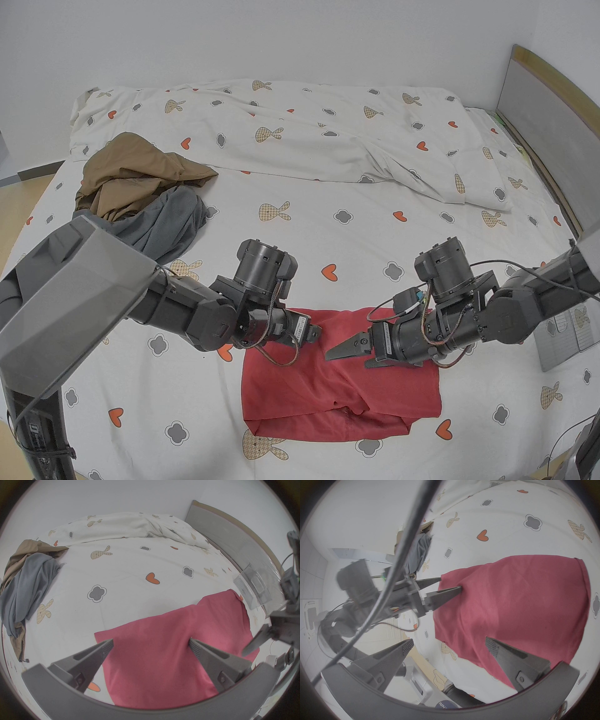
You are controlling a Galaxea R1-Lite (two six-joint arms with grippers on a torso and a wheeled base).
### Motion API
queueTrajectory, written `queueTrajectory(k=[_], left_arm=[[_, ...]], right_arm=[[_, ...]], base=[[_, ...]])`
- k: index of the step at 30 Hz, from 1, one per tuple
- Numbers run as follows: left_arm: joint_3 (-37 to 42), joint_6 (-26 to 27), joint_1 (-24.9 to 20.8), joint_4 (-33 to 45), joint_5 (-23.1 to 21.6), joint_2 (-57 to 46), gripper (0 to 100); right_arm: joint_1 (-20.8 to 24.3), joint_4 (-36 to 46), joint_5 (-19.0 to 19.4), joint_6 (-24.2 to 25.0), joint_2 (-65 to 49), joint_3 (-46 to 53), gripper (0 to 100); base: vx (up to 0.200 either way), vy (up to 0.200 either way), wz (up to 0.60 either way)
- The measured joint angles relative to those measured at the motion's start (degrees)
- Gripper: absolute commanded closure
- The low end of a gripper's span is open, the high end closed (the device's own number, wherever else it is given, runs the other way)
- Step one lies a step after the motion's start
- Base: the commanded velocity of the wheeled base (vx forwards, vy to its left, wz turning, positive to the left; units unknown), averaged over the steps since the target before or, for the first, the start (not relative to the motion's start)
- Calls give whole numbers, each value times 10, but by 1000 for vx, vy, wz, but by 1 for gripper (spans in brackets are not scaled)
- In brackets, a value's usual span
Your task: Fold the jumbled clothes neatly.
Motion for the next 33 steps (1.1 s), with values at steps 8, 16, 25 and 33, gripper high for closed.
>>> queueTrajectory(k=[8, 16, 25, 33], left_arm=[[19, -5, 10, 6, -13, -33, 0], [13, -4, 25, 4, -14, -5, 0], [9, 0, 39, 4, -15, 26, 0], [44, 5, 73, 3, -20, 15, 0]], right_arm=[[-6, -8, -7, 0, 73, -24, 0], [-21, -5, -47, 0, 87, 4, 0], [-23, -6, -62, -1, 68, 63, 0], [-43, -8, -62, -2, 20, 118, 0]], base=[[0, 0, 0], [0, 0, 0], [0, 0, 0], [0, 0, 0]])
